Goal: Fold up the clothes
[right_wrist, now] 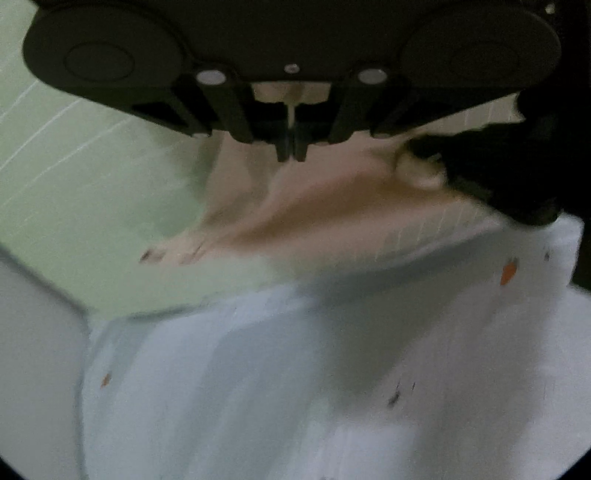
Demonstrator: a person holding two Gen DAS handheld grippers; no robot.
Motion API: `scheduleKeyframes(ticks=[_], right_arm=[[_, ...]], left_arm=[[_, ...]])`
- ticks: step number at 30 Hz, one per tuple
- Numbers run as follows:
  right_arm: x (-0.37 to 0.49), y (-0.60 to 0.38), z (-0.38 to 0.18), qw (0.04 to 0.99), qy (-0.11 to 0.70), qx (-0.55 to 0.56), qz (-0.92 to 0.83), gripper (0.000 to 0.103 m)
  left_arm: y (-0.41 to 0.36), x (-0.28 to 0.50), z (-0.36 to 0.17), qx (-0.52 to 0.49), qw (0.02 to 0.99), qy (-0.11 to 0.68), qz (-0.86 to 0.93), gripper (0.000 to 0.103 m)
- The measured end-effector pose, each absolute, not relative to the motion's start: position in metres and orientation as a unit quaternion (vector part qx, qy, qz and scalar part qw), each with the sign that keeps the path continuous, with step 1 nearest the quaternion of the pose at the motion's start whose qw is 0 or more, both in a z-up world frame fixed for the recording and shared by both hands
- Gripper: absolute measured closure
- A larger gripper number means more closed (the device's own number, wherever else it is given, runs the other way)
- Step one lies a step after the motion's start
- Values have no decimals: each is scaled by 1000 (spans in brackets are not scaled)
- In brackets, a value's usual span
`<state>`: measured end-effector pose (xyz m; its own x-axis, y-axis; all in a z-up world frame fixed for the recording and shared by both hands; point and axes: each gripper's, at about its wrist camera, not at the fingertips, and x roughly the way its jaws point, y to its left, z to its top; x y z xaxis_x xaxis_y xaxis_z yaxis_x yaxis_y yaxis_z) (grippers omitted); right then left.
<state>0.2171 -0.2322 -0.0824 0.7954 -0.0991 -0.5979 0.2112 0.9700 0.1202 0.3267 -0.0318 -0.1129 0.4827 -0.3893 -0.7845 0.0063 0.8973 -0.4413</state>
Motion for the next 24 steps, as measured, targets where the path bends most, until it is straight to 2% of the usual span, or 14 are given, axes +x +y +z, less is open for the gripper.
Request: scheduleKeyframes(ticks=[8,11,14,16,18,19,20,22,24], right_arm=[[177,-269,-28,966,211,77,-131,101],[163,-280,-20,966,201,90,-133,101],[161,-286,-37,958,234,104,-132,99],[170,-294,-60,936,292,132,-147,96],[174,-297,-78,918,333,144,-162,88],[173,-298,-84,912,344,146,-169,82],[172,-299,-90,907,354,149,-177,71],[168,-298,-92,905,351,162,-178,60],[168,-296,-94,903,351,183,-165,56]], left_arm=[[27,278,-31,-213,884,402,-103,96],[44,264,-12,-229,892,377,-101,96],[45,260,-26,-212,892,392,-78,94],[39,259,-42,-204,881,420,-74,89],[33,258,-59,-197,870,447,-70,68],[30,257,-67,-193,863,461,-69,63],[27,257,-75,-189,857,474,-67,56],[22,255,-91,-181,844,501,-63,51],[16,254,-108,-173,830,527,-59,46]])
